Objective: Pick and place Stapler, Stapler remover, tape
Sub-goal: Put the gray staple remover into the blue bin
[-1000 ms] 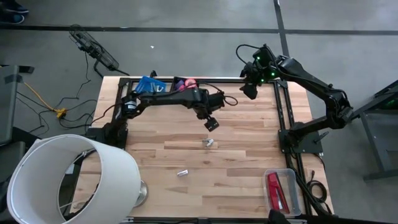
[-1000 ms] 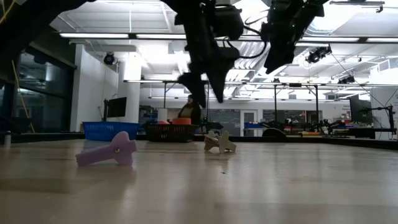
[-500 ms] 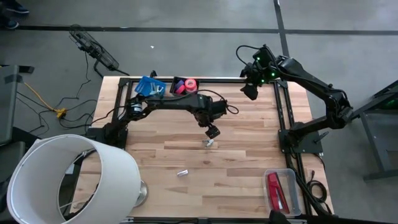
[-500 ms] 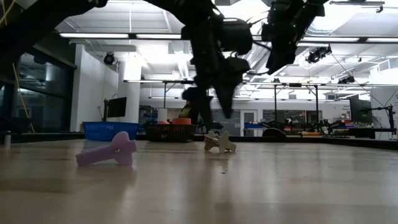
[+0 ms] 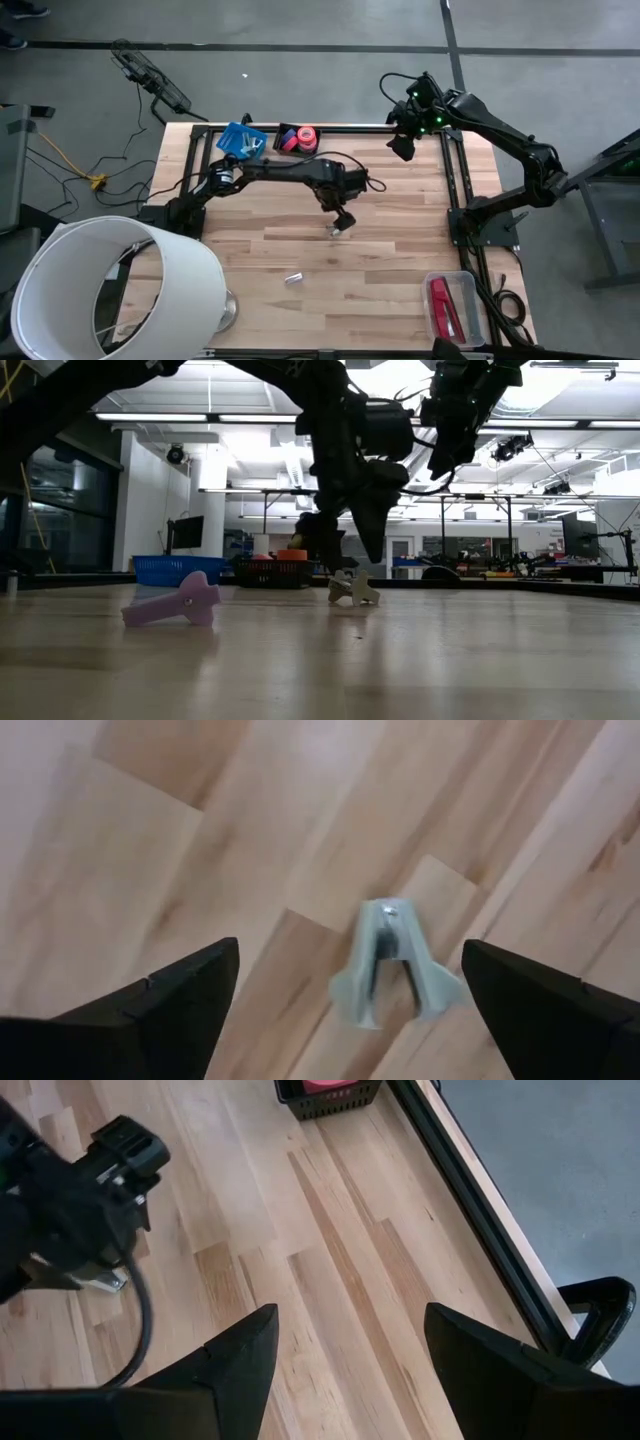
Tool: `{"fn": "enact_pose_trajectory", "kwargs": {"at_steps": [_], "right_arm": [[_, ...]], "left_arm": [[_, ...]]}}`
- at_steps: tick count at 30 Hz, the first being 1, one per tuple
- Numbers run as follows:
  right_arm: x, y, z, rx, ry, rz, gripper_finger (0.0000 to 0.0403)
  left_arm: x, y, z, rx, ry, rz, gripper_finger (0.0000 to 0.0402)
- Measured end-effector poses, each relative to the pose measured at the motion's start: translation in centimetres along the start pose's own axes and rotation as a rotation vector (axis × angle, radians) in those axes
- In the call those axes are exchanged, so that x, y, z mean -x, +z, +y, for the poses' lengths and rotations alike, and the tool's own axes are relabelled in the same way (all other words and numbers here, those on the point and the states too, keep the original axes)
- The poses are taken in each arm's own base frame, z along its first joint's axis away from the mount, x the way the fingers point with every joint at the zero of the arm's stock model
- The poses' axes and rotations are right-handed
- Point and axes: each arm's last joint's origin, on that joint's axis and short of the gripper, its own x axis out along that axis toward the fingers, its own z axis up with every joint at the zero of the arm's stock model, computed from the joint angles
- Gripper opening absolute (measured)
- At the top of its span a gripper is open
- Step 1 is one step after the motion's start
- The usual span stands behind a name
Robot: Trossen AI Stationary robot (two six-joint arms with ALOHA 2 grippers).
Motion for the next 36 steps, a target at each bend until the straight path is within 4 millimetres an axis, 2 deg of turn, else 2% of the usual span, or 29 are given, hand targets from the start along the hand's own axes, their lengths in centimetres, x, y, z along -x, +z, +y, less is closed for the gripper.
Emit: {"fn": "enact_pose_trajectory", "kwargs": {"at_steps": [7,23,33,36], "right_arm": [[0.0,0.0,0.0,0.001,0.0,-0.001,0.0243],[0.0,-0.1,0.0,-0.002,0.003,0.008,0.0243],[0.0,-0.1,0.1,-0.003,0.007,0.01,0.0243],[0.0,-0.1,0.1,-0.002,0.007,0.009,0.0243]], "left_arm": [[-0.3,-0.5,-1.0,-0.026,0.028,-0.007,0.0378],[-0.5,-0.8,-1.6,-0.07,0.094,-0.03,0.0378],[-3.3,-1.3,-1.9,-0.071,0.078,0.053,0.0378],[-3.3,-1.4,-1.9,-0.073,0.085,0.063,0.0378]]}}
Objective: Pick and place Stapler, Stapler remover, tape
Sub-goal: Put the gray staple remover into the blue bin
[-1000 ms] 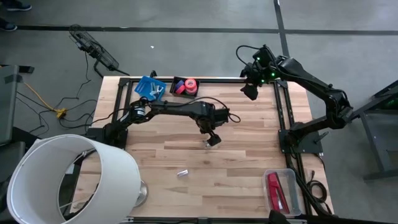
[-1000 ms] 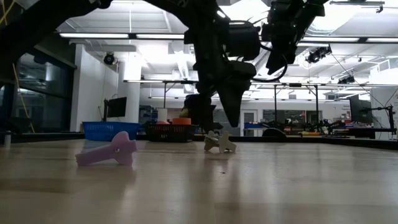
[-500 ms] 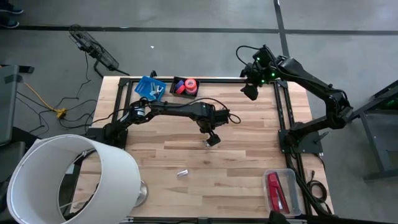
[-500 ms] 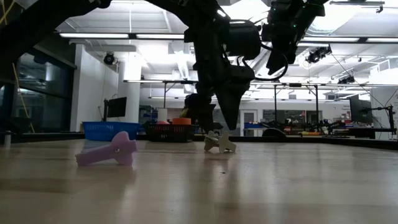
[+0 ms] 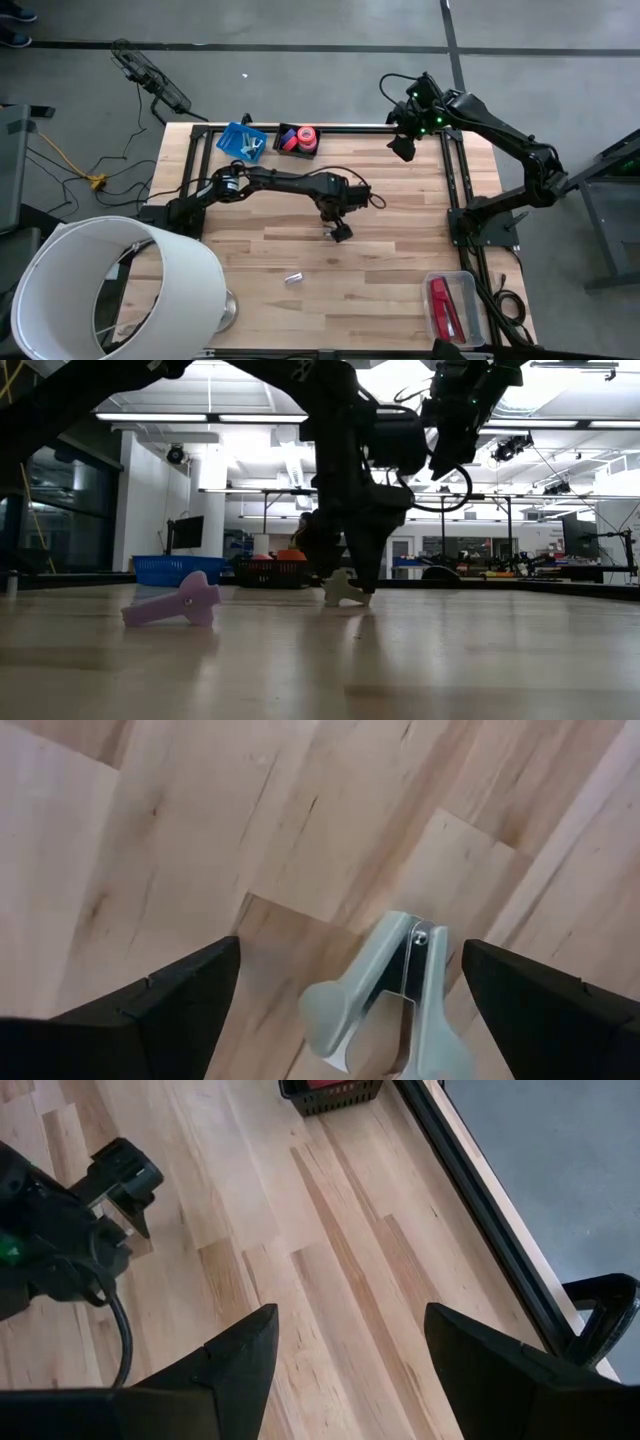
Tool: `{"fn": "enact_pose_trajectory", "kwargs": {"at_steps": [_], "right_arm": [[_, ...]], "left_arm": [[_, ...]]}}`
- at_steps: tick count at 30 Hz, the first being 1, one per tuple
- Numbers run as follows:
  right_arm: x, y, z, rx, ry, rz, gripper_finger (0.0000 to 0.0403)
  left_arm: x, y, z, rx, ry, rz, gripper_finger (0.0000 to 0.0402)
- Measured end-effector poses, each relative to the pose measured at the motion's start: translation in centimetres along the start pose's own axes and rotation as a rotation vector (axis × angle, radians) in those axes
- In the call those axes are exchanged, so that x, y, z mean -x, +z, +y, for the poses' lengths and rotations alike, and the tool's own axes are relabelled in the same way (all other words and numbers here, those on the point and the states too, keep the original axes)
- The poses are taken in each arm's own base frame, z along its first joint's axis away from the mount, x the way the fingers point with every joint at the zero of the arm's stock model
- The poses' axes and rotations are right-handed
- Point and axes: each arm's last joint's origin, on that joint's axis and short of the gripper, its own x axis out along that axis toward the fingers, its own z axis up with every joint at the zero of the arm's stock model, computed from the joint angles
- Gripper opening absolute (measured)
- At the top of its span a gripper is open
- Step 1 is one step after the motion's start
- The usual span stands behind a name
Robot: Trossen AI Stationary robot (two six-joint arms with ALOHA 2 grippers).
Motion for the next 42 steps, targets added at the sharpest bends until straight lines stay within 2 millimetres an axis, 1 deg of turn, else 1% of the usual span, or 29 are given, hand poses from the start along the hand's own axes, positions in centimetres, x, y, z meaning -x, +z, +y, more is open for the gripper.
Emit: {"fn": "enact_pose_trajectory", "kwargs": {"at_steps": [2,15,20,23,31,35,39,42], "right_arm": [[0.0,0.0,0.0,0.0,0.0,0.0,0.0243],[0.0,0.0,0.0,0.002,-0.001,-0.003,0.0243],[0.0,0.0,0.0,0.002,0.0,-0.002,0.0243],[0.0,0.0,0.0,0.002,0.0,-0.002,0.0243],[0.0,0.0,0.0,0.002,-0.002,-0.005,0.0243],[0.0,0.0,0.0,0.003,-0.002,-0.005,0.0243],[0.0,0.0,0.0,0.004,-0.002,-0.005,0.0243],[0.0,0.0,0.0,0.005,-0.002,-0.005,0.0243]], "left_arm": [[0.0,-0.1,-0.2,-0.008,-0.006,0.006,0.0378],[-0.3,-1.2,-0.8,-0.226,0.046,0.076,0.0378],[-0.4,-1.5,-1.1,-0.261,0.068,0.084,0.0373],[-0.4,-1.6,-1.3,-0.266,0.079,0.082,0.0353],[-0.5,-1.6,-1.3,-0.267,0.1,0.077,0.0268],[-0.5,-1.6,-1.2,-0.279,0.12,0.073,0.0232],[-0.5,-1.6,-1.2,-0.311,0.126,0.075,0.0208],[-0.5,-1.6,-1.2,-0.321,0.126,0.079,0.0202]]}}
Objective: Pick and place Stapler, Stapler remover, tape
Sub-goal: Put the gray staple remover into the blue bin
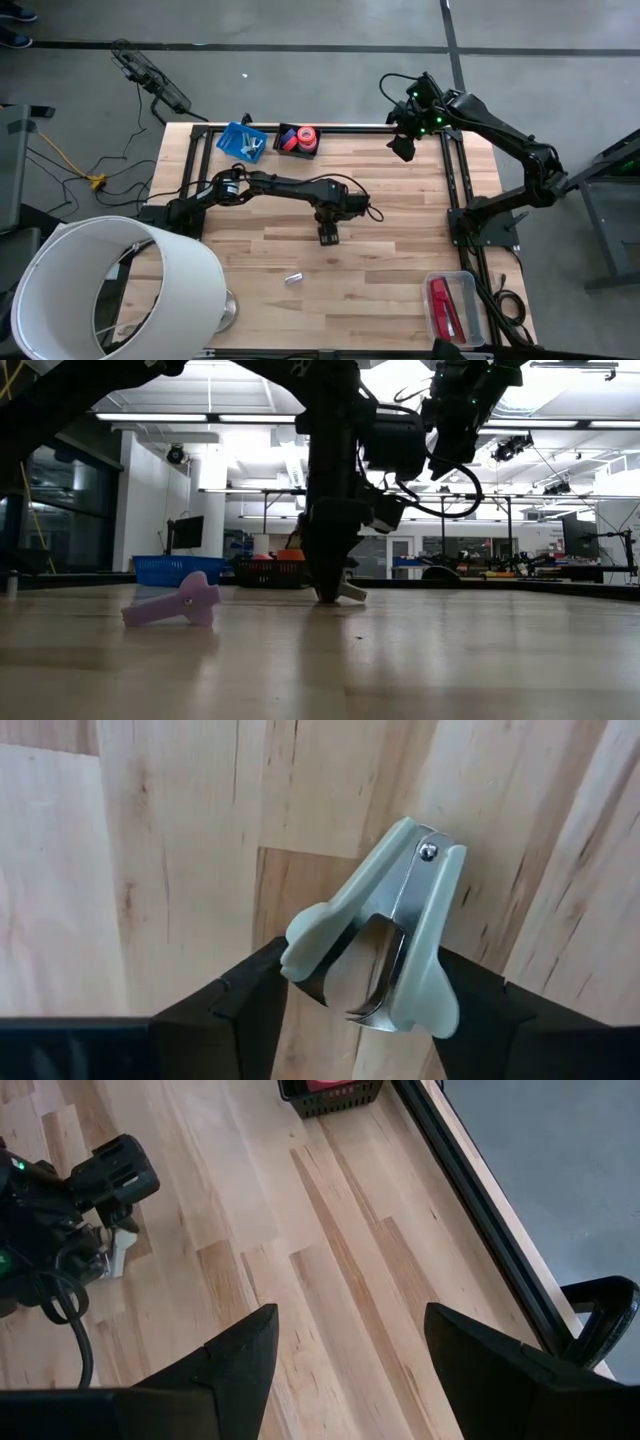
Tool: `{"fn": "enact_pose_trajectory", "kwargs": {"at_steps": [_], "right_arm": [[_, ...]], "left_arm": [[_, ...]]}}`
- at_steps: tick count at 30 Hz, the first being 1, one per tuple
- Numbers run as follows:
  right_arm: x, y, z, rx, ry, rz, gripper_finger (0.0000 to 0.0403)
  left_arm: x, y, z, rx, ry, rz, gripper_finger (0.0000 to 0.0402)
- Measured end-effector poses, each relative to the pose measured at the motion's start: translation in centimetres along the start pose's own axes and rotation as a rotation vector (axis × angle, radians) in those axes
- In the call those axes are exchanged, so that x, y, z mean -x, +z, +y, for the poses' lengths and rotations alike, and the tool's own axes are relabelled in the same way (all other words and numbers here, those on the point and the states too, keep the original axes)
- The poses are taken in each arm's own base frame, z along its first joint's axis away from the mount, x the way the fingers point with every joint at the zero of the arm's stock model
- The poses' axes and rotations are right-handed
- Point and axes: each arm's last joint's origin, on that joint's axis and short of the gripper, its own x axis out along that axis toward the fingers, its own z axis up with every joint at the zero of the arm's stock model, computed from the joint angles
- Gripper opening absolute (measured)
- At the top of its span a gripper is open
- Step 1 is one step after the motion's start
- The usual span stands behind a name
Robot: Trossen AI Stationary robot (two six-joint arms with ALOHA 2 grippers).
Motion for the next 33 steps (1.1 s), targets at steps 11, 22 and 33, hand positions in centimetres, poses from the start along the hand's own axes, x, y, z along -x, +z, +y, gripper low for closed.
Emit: {"fn": "enact_pose_trajectory", "kwargs": {"at_steps": [11,22,33], "right_arm": [[0.0,-0.05,0.02,0.003,0.002,0.005,0.0243],[0.0,-0.06,0.02,0.002,0.002,0.006,0.0243],[0.0,-0.07,0.02,0.002,0.002,0.007,0.0243]], "left_arm": [[0.03,-0.2,0.29,-0.018,0.118,0.013,0.0315],[0.11,0.15,0.09,-0.338,0.153,-0.006,0.0366],[0.07,0.32,-0.01,-0.454,0.147,-0.018,0.0292]]}}
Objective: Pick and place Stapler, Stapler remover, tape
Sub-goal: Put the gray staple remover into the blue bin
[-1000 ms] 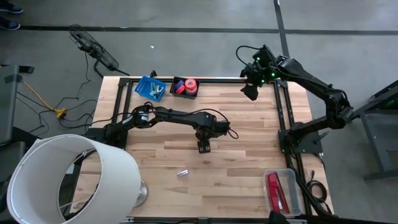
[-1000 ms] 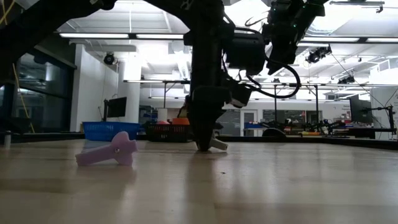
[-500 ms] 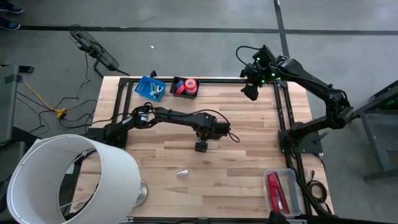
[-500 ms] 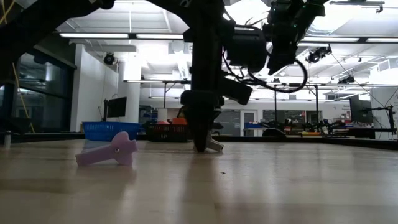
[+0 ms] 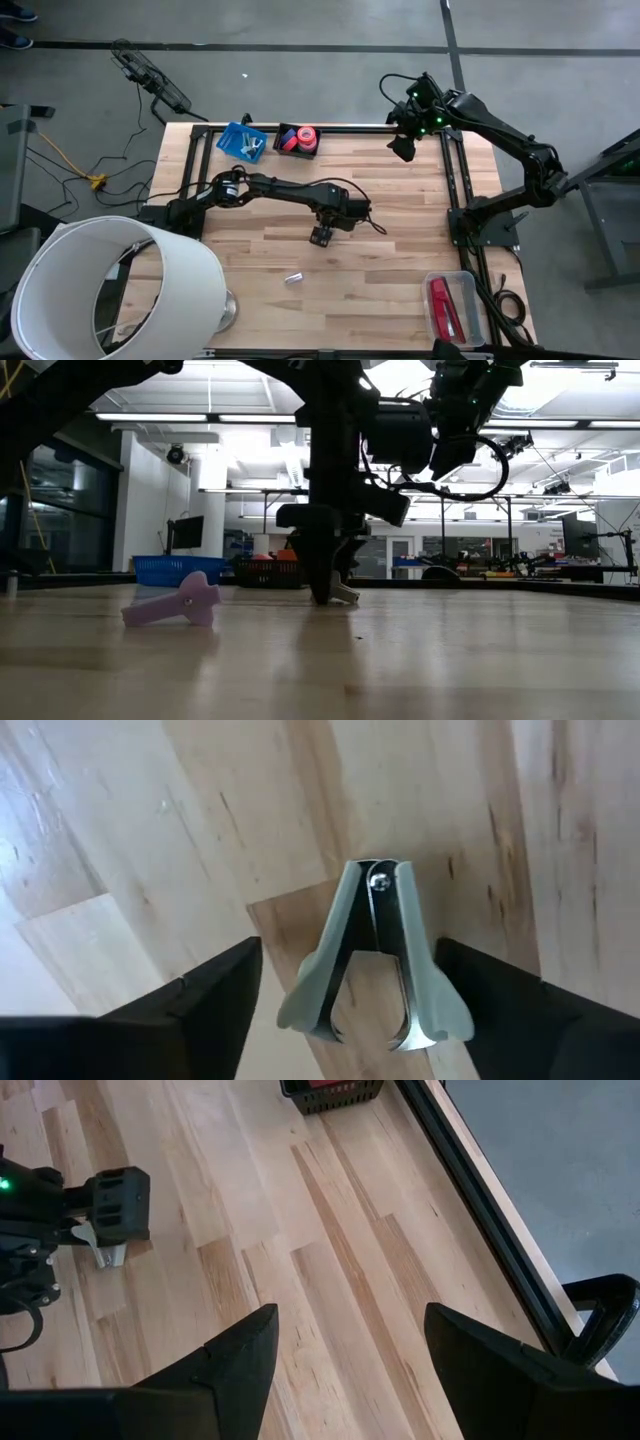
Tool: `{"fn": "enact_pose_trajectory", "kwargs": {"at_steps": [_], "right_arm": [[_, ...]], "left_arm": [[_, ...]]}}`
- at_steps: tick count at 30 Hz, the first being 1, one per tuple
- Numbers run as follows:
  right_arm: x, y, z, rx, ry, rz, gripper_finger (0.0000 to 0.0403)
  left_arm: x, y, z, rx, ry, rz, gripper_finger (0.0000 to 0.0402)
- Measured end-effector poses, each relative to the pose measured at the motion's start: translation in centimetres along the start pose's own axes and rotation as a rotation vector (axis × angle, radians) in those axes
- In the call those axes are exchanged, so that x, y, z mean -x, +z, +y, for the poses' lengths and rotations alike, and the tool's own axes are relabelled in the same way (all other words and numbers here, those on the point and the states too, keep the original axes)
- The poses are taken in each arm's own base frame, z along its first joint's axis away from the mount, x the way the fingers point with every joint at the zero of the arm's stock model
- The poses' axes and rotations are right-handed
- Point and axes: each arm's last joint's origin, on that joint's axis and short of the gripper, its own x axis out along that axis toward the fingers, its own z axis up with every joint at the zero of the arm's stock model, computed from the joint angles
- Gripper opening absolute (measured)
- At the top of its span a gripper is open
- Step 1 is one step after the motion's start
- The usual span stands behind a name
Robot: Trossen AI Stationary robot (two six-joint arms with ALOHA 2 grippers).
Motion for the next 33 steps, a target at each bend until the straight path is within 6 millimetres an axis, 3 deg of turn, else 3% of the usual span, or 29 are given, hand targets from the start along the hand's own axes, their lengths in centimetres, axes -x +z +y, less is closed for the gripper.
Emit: {"fn": "enact_pose_trajectory", "kwargs": {"at_steps": [18,33], "right_arm": [[0.0,0.0,0.0,0.001,0.0,0.001,0.0243],[0.0,0.0,0.0,0.01,0.001,0.004,0.0243]], "left_arm": [[0.0,-0.3,0.0,0.075,0.009,0.037,0.0096],[0.2,-1.5,0.9,0.265,0.014,0.106,0.0097]]}}
